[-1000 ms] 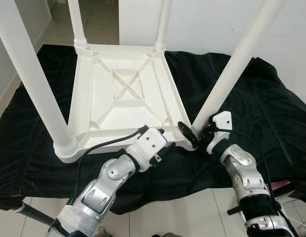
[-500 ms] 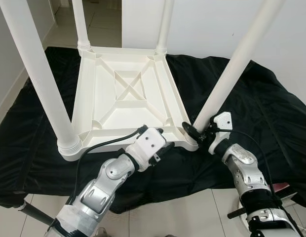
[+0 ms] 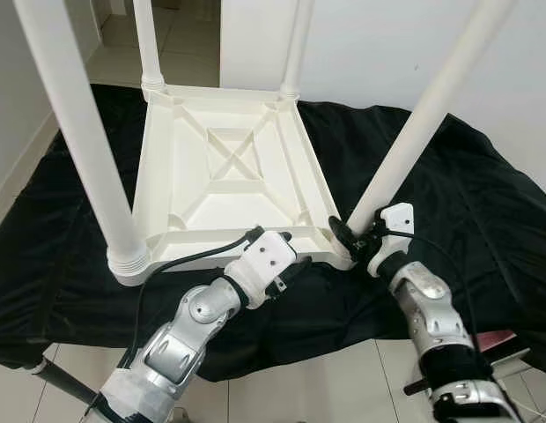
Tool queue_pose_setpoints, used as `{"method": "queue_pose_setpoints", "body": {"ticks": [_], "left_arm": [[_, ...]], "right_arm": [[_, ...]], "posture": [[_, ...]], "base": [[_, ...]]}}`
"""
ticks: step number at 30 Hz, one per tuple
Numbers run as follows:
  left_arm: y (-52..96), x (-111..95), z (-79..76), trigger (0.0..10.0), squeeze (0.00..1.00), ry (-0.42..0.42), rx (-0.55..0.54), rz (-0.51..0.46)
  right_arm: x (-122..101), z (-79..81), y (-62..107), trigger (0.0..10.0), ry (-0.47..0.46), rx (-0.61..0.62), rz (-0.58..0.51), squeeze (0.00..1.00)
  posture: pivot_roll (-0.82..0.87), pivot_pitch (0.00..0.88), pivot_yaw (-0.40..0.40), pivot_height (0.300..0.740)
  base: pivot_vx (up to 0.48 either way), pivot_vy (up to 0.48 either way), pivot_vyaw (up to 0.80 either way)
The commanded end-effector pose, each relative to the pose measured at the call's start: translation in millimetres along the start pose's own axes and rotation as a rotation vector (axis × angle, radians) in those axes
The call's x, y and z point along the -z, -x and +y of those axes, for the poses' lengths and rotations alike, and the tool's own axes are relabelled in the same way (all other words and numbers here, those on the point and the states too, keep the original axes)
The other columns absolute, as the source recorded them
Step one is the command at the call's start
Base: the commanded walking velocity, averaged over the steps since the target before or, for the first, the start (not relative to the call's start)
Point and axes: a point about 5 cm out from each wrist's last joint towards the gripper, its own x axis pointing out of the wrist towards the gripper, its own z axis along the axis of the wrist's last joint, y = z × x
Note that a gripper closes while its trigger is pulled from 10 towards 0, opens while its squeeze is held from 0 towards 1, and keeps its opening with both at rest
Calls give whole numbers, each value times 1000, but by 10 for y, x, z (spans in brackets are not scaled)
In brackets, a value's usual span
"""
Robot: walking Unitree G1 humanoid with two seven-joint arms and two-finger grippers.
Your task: Building children table
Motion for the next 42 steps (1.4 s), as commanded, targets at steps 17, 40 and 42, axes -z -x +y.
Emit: {"method": "queue_pose_setpoints", "body": {"ticks": [17, 40, 42], "left_arm": [[-17, 39, -117, 10000, 0, -11, 86, 10], [37, 39, -86, 10000, 0, -47, 89, 17], [38, 27, -73, 10000, 0, -53, 87, 13]], "right_arm": [[81, 329, 193, 10000, -43, 434, 40, 0], [-74, 132, 282, 10000, -32, 116, -58, 0], [-93, 103, 279, 10000, -34, 87, -63, 0]], "posture": [[41, 0, -139, 740], [34, 22, -127, 740], [34, 22, -127, 740]], "base": [[0, 0, 0], [0, 0, 0], [0, 0, 0]]}}
